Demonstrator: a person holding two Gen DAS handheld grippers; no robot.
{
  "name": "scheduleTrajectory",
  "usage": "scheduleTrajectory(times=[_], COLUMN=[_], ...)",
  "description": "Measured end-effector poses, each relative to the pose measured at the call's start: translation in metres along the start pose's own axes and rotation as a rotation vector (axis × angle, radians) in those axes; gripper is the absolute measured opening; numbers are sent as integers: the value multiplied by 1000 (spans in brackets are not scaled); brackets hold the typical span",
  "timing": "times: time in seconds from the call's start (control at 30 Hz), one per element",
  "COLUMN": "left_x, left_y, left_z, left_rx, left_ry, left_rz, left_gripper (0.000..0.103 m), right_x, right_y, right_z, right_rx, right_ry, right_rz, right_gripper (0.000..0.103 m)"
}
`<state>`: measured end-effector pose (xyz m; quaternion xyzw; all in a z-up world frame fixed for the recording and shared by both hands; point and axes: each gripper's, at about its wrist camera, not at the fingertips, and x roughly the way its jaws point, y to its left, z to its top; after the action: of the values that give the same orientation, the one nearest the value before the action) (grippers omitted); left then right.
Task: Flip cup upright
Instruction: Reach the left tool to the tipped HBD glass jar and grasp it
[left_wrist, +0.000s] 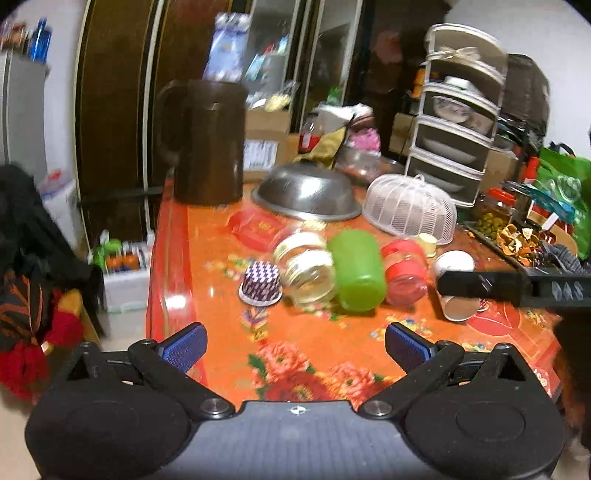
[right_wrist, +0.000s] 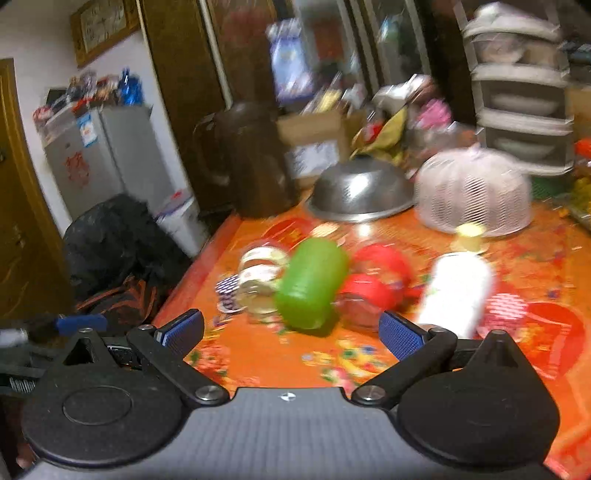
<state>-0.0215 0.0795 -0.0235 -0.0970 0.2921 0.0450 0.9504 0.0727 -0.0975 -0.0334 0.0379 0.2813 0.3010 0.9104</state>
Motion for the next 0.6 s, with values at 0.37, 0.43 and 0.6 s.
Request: scheduleTrajectory(times=[0.37,0.43,0.6], left_x=[106,127,155], left_y=[7,1,-10], left_z=[70,76,83], left_rx=[-122,-122,-132], left_ry=[228,269,312], left_rz=[-77,-65,-32], left_gripper=[90,85,85], right_x=[11,2,-14], right_y=[-24,-34,-50], right_z=[7,0,-6], right_rx=[92,112,128], right_ry=[62,59,53], right_rz=[-74,-78,-70], right_gripper=[102,102,102])
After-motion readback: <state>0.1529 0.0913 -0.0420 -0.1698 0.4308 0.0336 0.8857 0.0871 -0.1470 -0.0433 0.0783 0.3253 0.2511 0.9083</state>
